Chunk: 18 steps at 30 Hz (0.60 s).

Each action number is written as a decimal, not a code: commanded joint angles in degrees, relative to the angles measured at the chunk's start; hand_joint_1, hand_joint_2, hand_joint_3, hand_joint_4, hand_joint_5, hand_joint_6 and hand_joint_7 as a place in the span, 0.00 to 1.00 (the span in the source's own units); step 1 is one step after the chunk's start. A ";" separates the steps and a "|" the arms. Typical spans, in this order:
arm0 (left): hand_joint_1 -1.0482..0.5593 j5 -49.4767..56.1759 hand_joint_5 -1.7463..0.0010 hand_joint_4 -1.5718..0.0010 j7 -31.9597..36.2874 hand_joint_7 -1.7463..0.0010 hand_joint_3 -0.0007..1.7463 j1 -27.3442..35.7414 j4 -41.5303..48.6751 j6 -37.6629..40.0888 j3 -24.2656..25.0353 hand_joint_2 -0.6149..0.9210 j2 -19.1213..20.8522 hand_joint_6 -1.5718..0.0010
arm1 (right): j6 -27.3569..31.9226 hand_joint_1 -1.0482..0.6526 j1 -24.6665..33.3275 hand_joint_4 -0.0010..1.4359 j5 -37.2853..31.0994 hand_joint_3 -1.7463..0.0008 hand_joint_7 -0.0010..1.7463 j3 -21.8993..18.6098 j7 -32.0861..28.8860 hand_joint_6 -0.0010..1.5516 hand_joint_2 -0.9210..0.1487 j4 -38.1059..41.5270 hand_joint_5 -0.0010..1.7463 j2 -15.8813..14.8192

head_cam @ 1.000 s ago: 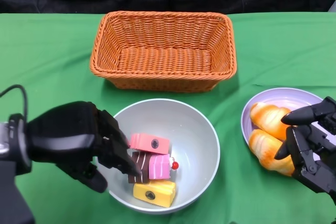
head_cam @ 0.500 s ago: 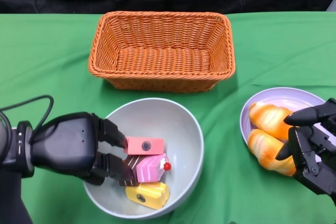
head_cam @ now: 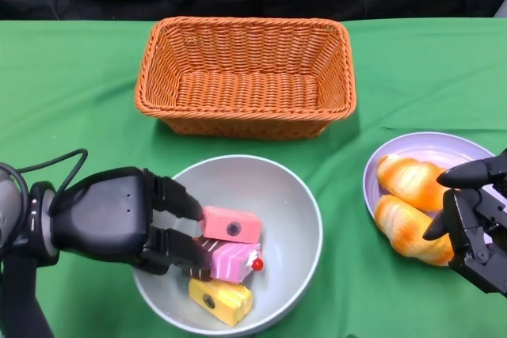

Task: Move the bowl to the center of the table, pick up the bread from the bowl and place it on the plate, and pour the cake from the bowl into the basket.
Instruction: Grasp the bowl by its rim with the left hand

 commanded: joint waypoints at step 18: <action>0.33 -2.56 1.00 0.45 2.21 1.00 0.01 -6.74 -8.90 -6.62 0.07 0.93 8.58 0.48 | -0.45 0.55 -0.55 0.47 -0.14 0.55 0.69 -0.74 0.12 0.44 0.19 1.11 0.93 -0.35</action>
